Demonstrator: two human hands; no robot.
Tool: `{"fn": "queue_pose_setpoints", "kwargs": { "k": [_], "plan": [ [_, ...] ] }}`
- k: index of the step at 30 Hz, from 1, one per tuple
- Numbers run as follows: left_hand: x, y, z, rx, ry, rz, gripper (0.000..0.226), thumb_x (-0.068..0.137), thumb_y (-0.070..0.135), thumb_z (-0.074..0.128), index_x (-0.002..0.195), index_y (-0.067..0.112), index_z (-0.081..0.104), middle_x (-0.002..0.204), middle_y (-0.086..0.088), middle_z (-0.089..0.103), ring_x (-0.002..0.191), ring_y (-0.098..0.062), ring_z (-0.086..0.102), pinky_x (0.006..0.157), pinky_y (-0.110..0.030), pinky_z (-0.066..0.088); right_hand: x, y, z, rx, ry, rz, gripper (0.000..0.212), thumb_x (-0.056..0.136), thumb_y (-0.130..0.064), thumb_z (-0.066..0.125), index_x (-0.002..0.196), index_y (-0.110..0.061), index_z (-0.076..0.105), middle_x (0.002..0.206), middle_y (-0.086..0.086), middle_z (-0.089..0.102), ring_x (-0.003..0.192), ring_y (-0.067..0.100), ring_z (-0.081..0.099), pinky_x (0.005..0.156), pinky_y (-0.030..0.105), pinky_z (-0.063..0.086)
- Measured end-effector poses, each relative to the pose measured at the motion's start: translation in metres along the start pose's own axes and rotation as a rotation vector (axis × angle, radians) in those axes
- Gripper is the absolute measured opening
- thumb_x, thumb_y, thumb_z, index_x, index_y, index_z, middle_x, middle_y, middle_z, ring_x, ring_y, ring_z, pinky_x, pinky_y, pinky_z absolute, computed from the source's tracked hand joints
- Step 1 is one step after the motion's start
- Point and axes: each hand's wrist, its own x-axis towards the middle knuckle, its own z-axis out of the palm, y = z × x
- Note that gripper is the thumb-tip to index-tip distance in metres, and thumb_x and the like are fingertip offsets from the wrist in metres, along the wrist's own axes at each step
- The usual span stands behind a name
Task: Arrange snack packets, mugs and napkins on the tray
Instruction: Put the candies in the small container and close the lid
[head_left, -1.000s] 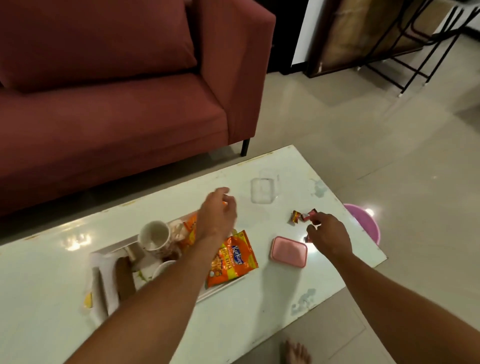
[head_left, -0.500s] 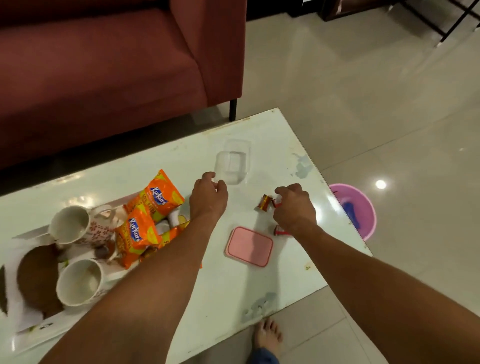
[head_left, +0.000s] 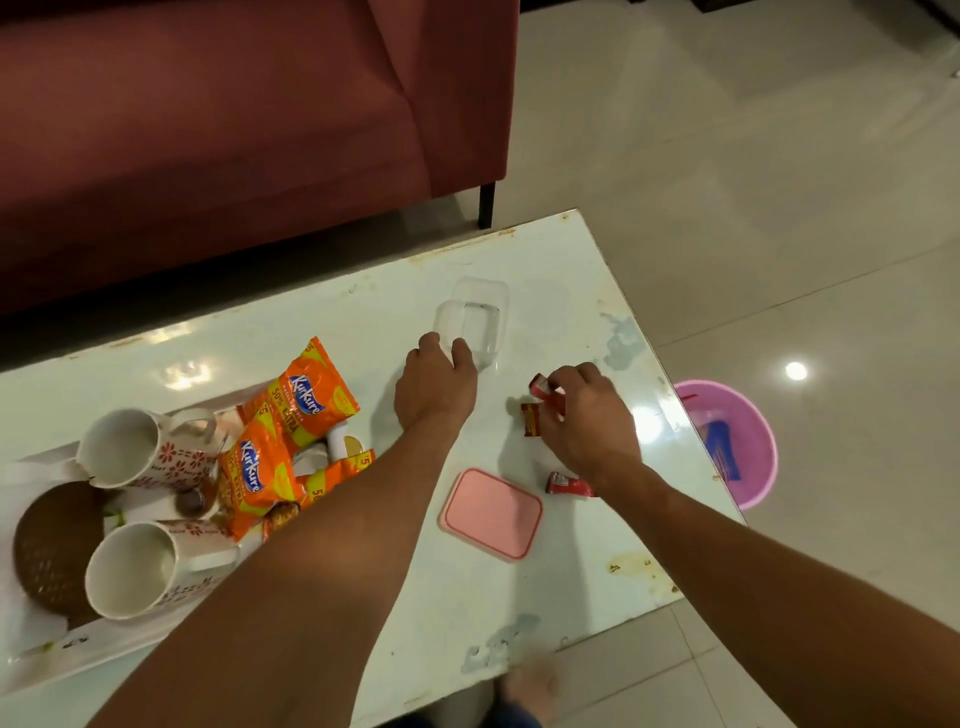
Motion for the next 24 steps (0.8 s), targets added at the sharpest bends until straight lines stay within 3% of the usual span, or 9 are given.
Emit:
{"fn": "queue_pose_setpoints", "kwargs": {
  "k": [6,11,18,21,24],
  "plan": [
    [0.007,0.009,0.003,0.096,-0.01,0.025,0.053,0.106,0.048,0.035,0.146,0.015,0.049,0.138,-0.013,0.063,0.124,-0.034,0.061,0.099,-0.044,0.049,0.008,-0.02,0.018,-0.034,-0.151,0.026,0.027,0.099,-0.034,0.053,0.112,-0.012,0.062,0.11,0.009,0.055,0.089,0.03,0.059,0.073,0.041,0.057],
    [0.014,0.009,0.001,0.157,-0.013,0.06,0.046,0.108,0.036,0.037,0.143,0.012,0.054,0.135,-0.013,0.065,0.123,-0.033,0.062,0.099,-0.041,0.05,0.012,-0.015,0.017,-0.037,-0.169,0.056,0.015,0.091,-0.013,0.059,0.105,-0.014,0.06,0.102,0.008,0.058,0.083,0.029,0.06,0.073,0.039,0.056],
    [0.011,0.01,-0.003,0.129,0.003,0.058,0.04,0.107,0.03,0.038,0.124,0.009,0.067,0.121,-0.013,0.071,0.111,-0.032,0.066,0.09,-0.038,0.052,0.054,-0.044,-0.021,0.417,0.069,0.282,0.011,0.077,-0.013,0.07,0.085,-0.02,0.065,0.078,-0.003,0.068,0.072,0.017,0.064,0.055,0.021,0.041],
    [0.007,0.01,-0.005,0.109,-0.015,0.037,0.04,0.106,0.028,0.038,0.12,0.007,0.07,0.117,-0.014,0.072,0.108,-0.033,0.067,0.09,-0.038,0.052,0.079,-0.068,-0.03,0.474,0.053,0.314,0.008,0.08,-0.018,0.071,0.087,-0.019,0.067,0.081,0.002,0.073,0.078,0.022,0.07,0.068,0.032,0.057],
    [0.005,0.008,-0.008,0.084,-0.032,0.042,0.04,0.105,0.029,0.041,0.115,0.008,0.073,0.11,-0.012,0.075,0.1,-0.03,0.07,0.087,-0.037,0.055,0.096,-0.08,-0.024,0.436,0.007,0.358,0.011,0.083,-0.023,0.074,0.09,-0.017,0.068,0.086,0.006,0.074,0.083,0.028,0.072,0.08,0.04,0.06]
  ]
}}
